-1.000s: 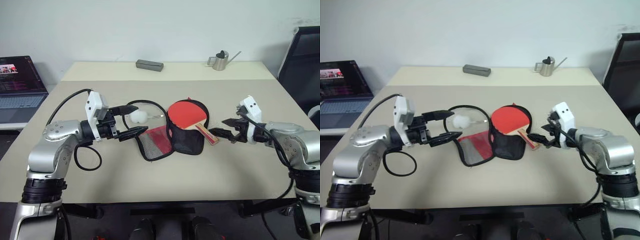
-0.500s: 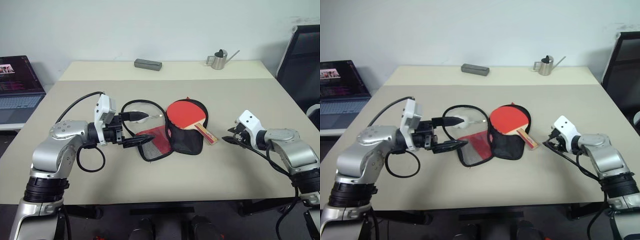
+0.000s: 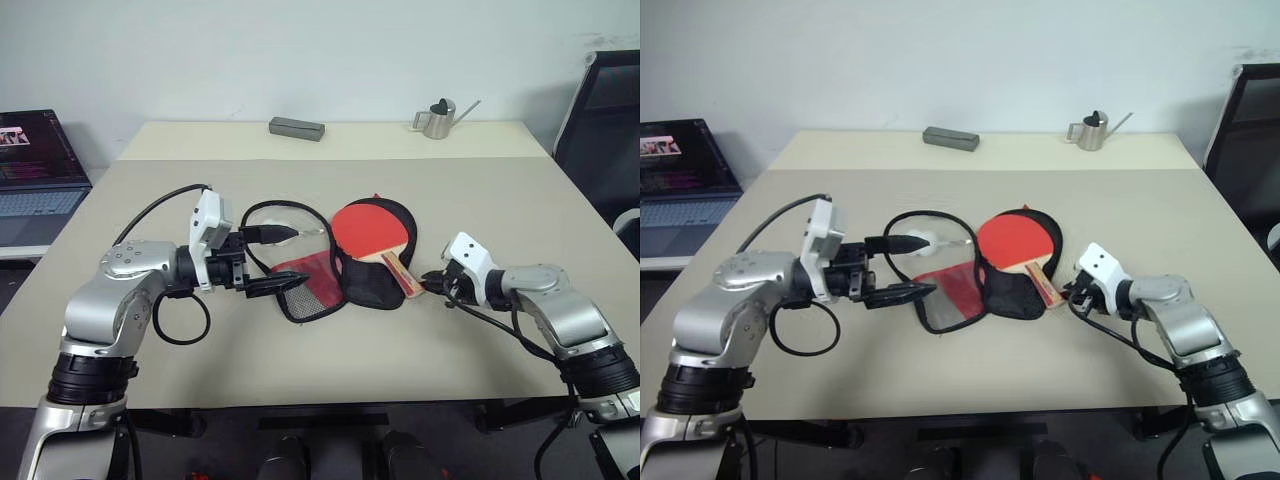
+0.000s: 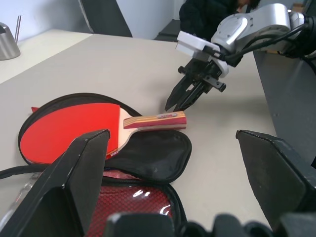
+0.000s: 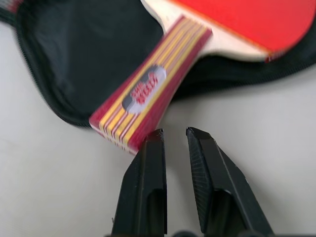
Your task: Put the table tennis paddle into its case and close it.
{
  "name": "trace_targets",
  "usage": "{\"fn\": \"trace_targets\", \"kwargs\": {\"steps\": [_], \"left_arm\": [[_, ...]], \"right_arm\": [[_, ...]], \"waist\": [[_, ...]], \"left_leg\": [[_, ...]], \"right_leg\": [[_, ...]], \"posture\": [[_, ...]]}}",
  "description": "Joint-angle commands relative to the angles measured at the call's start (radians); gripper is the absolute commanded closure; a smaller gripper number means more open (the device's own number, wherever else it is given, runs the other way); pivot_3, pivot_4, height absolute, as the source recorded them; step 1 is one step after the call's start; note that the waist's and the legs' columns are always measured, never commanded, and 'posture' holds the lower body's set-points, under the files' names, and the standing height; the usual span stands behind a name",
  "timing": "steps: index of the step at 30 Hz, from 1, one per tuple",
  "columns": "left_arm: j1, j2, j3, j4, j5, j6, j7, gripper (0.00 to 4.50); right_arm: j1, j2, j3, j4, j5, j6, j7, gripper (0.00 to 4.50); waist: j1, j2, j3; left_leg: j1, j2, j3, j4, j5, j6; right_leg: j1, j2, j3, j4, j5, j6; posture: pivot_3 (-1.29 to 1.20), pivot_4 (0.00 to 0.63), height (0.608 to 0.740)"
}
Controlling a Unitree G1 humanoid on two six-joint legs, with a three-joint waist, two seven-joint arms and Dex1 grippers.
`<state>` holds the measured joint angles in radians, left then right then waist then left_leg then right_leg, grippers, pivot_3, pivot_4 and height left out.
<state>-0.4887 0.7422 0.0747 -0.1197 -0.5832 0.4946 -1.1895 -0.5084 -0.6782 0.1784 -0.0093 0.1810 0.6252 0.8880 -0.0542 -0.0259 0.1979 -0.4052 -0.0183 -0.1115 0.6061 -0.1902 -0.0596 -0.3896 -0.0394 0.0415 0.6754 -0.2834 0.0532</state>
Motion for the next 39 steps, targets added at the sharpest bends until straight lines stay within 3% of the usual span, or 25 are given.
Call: {"fn": "trace_targets", "kwargs": {"steps": [1, 14, 20, 23, 28, 33, 39], "left_arm": [[-0.009, 0.018, 0.020, -0.031, -0.003, -0.010, 0.002, 0.00], [0.013, 0.025, 0.032, -0.033, 0.000, -0.018, 0.018, 0.00], [0.021, 0.036, 0.052, -0.020, 0.005, -0.029, 0.034, 0.00], [0.025, 0.046, 0.071, -0.004, 0.012, -0.035, 0.038, 0.00], [0.034, 0.065, 0.086, 0.038, 0.036, -0.062, 0.038, 0.00], [0.039, 0.073, 0.090, 0.054, 0.042, -0.078, 0.039, 0.00], [0.040, 0.071, 0.087, 0.056, 0.043, -0.086, 0.043, 0.00]], "right_arm": [[0.000, 0.007, -0.031, -0.086, 0.044, 0.049, 0.008, 3.72], [0.030, 0.084, 0.033, -0.174, 0.056, 0.124, -0.033, 3.72], [-0.054, 0.064, -0.070, -0.179, 0.138, 0.278, -0.040, 3.72], [-0.117, 0.107, -0.136, -0.204, 0.206, 0.414, -0.093, 3.11], [-0.162, 0.237, -0.153, -0.211, 0.202, 0.519, -0.258, 1.50], [-0.151, 0.336, -0.132, -0.180, 0.154, 0.531, -0.399, 1.50], [-0.126, 0.376, -0.092, -0.157, 0.082, 0.481, -0.506, 1.50]], "waist": [[0.000, 0.000, 0.000], [0.001, 0.000, 0.000], [0.002, 0.000, 0.000], [0.002, 0.000, 0.000], [0.001, 0.000, 0.000], [0.002, 0.000, 0.001], [0.001, 0.000, 0.001]], "left_leg": [[0.000, 0.000, 0.000, 0.000, 0.000, 0.000], [0.001, 0.000, 0.000, 0.000, 0.000, 0.000], [0.001, 0.000, 0.000, 0.000, 0.000, 0.000], [0.001, 0.000, 0.000, 0.000, 0.000, 0.000], [0.001, 0.003, 0.000, 0.000, 0.000, 0.000], [0.000, 0.008, 0.000, 0.000, 0.000, 0.000], [0.001, 0.008, 0.001, 0.000, 0.000, 0.000]], "right_leg": [[0.000, 0.000, 0.000, 0.000, 0.000, 0.000], [0.001, 0.000, 0.000, 0.001, 0.000, 0.000], [0.000, 0.000, 0.000, 0.001, 0.000, 0.000], [0.000, 0.000, 0.000, 0.001, 0.000, 0.000], [0.000, 0.002, -0.001, 0.001, 0.000, -0.002], [0.000, 0.002, 0.000, 0.001, 0.000, -0.002], [-0.001, 0.002, 0.000, 0.001, 0.000, -0.002]], "posture": [[0.00, 0.150, 0.740], [0.00, 0.150, 0.740], [0.00, 0.150, 0.740], [0.00, 0.150, 0.740], [0.00, 0.150, 0.740], [0.00, 0.150, 0.740], [0.00, 0.150, 0.740]]}}
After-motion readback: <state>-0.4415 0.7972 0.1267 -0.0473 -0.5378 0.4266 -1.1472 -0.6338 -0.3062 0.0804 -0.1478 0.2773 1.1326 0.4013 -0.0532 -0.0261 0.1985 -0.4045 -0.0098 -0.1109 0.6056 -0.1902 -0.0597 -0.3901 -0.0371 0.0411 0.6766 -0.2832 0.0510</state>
